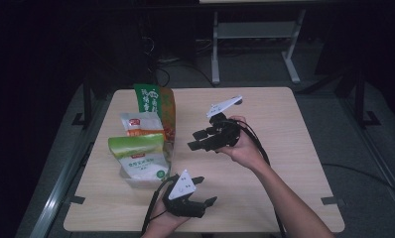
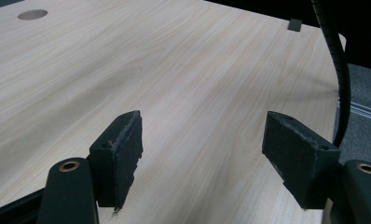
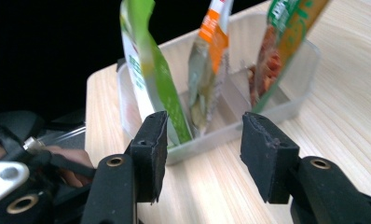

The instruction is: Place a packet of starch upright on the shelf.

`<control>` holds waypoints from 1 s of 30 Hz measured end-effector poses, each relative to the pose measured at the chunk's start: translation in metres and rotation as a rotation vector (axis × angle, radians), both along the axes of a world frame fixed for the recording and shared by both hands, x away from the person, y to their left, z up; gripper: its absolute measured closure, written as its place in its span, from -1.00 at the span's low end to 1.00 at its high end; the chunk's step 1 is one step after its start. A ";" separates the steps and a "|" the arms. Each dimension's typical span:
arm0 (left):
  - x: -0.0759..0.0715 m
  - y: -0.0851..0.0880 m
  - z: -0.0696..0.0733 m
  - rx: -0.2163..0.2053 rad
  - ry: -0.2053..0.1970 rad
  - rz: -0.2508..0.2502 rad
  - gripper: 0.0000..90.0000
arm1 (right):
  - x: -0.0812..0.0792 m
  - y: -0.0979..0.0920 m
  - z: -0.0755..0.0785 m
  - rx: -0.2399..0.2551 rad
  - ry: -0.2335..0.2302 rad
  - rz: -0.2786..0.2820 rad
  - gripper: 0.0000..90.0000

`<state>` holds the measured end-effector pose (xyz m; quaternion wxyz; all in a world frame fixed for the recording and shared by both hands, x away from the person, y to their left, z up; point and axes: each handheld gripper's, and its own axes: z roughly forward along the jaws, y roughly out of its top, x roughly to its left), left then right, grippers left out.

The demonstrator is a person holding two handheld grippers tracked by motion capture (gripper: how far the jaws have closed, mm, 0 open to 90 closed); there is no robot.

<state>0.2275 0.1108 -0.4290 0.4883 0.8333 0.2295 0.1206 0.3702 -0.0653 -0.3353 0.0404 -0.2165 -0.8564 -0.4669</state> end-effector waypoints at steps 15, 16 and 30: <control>0.003 0.001 0.002 0.009 -0.009 0.001 -0.38 | -0.002 -0.037 -0.004 -0.022 0.010 -0.078 0.02; 0.004 0.001 0.002 0.008 -0.005 0.003 -0.38 | -0.002 -0.041 -0.005 -0.021 0.010 -0.086 0.01; 0.006 0.002 0.001 0.003 0.008 0.011 -0.39 | -0.008 -0.079 -0.014 -0.024 0.036 -0.154 -0.06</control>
